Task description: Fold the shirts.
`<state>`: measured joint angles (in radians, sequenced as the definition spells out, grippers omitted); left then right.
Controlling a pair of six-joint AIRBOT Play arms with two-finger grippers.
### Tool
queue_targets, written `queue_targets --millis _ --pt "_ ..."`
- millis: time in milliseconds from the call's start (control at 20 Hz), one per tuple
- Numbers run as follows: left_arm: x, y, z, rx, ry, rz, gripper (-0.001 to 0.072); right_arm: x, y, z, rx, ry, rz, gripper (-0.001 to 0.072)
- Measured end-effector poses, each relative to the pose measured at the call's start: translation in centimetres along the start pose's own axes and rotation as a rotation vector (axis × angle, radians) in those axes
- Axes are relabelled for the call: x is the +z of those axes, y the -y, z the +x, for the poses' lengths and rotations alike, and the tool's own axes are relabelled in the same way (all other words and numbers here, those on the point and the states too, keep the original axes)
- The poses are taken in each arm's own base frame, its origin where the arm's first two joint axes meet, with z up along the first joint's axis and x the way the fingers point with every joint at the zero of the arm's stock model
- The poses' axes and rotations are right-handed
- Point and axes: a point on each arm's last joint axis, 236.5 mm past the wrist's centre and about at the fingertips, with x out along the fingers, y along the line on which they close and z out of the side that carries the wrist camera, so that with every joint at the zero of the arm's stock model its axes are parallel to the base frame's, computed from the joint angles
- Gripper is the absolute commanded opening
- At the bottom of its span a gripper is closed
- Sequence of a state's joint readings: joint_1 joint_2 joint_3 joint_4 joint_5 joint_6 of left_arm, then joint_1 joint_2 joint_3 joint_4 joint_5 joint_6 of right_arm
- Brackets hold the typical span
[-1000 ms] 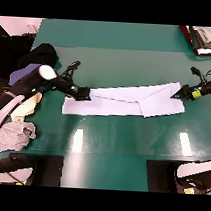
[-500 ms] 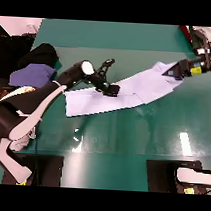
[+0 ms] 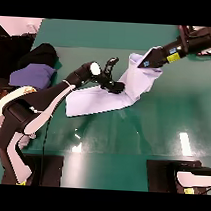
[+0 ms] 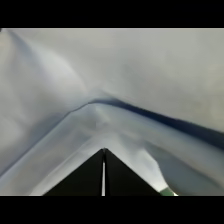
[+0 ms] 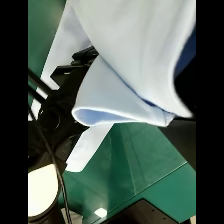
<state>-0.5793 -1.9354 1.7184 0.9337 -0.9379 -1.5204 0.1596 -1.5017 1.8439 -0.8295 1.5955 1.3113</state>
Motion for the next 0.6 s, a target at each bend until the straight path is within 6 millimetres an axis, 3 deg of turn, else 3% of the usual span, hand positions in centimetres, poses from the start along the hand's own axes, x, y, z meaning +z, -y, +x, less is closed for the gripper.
queue_targets --millis 150,300,450,600 --pt "0.2 -1.9 -1.2 0.038 -0.017 0.001 0.002 0.6 -1.2 1.1 0.009 -0.015 -0.028 0.0015" --pt "1.1 -4.7 -5.0 0.095 -0.015 -0.002 0.0021 1.0 -2.0 2.4 0.019 -0.029 -0.052 0.0014" --pt "3.0 -8.1 -11.8 0.187 0.041 -0.002 0.0021 1.1 -3.2 4.4 0.042 -0.058 -0.077 0.0015" --pt "4.4 -10.8 -20.5 0.279 0.138 -0.009 0.0022 0.9 -4.8 7.4 0.072 -0.092 -0.105 0.0016"
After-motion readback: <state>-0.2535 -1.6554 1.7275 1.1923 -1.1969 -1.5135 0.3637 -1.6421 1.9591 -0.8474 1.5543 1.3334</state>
